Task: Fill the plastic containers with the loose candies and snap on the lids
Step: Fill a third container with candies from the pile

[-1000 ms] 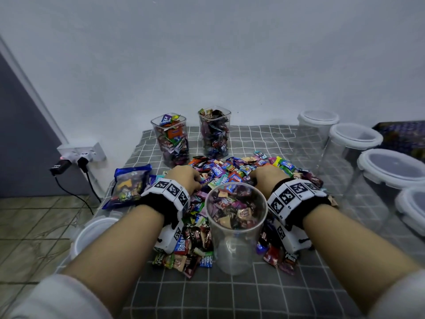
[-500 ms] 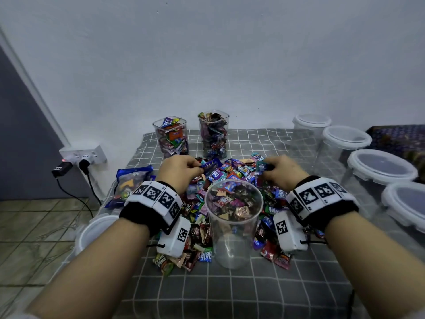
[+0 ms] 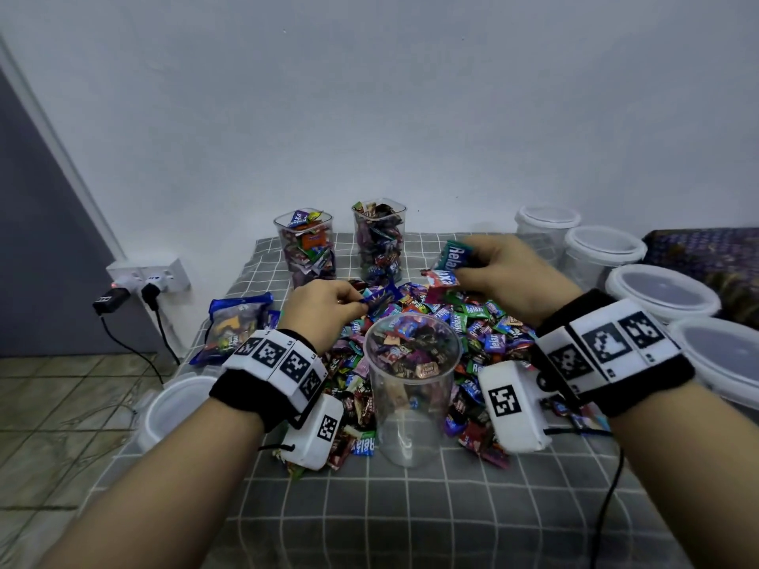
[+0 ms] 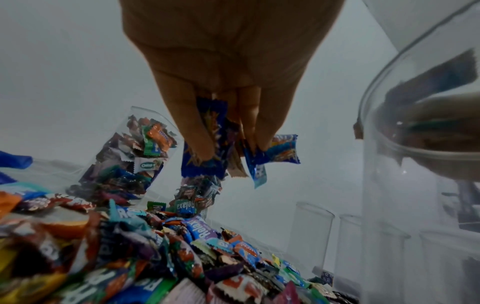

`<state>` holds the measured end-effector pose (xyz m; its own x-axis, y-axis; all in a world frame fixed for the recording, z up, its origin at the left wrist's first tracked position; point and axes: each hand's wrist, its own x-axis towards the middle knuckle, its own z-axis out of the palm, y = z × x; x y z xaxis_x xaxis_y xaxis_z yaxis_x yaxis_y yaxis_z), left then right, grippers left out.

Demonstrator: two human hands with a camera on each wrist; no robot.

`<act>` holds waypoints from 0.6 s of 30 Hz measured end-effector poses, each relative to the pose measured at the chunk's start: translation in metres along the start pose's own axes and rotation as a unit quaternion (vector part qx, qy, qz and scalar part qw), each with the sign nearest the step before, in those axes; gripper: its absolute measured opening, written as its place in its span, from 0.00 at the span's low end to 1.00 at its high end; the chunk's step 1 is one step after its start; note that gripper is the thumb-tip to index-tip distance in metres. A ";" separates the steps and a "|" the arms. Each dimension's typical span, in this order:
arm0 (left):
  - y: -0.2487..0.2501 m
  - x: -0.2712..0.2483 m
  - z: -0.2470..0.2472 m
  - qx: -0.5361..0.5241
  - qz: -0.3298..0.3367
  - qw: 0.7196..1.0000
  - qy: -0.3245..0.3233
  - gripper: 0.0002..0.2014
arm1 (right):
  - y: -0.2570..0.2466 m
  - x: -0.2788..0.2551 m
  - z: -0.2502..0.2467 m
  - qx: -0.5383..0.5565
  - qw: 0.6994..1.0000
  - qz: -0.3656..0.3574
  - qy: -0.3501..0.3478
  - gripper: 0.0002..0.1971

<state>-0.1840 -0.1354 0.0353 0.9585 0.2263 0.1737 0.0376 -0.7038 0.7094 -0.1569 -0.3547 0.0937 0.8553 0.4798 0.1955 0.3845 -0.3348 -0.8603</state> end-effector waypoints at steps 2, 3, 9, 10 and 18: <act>0.000 -0.004 0.000 0.005 0.001 1.000 0.006 0.08 | -0.007 -0.003 0.004 0.019 1.000 -0.007 -0.019 0.19; 0.001 -0.006 0.000 0.010 0.003 1.000 0.009 0.07 | -0.011 -0.005 0.006 0.028 0.999 -0.010 -0.033 0.19; 0.001 -0.013 -0.004 0.002 -0.002 1.000 0.014 0.06 | -0.024 -0.014 0.022 -0.119 0.987 -0.018 -0.103 0.08; 0.001 -0.014 -0.005 -0.001 -0.003 1.000 0.012 0.06 | -0.025 -0.016 0.026 -0.175 0.978 -0.023 -0.107 0.08; 0.000 -0.017 -0.007 0.001 0.007 1.000 0.016 0.08 | -0.035 -0.024 0.048 -0.398 0.905 -0.078 -0.125 0.12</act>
<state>-0.2025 -0.1344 0.0375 0.9496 0.2371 0.2051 0.0244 -0.7082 0.7055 -0.2077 -0.3156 0.0969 0.7020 0.7068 0.0875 0.7075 -0.6780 -0.1993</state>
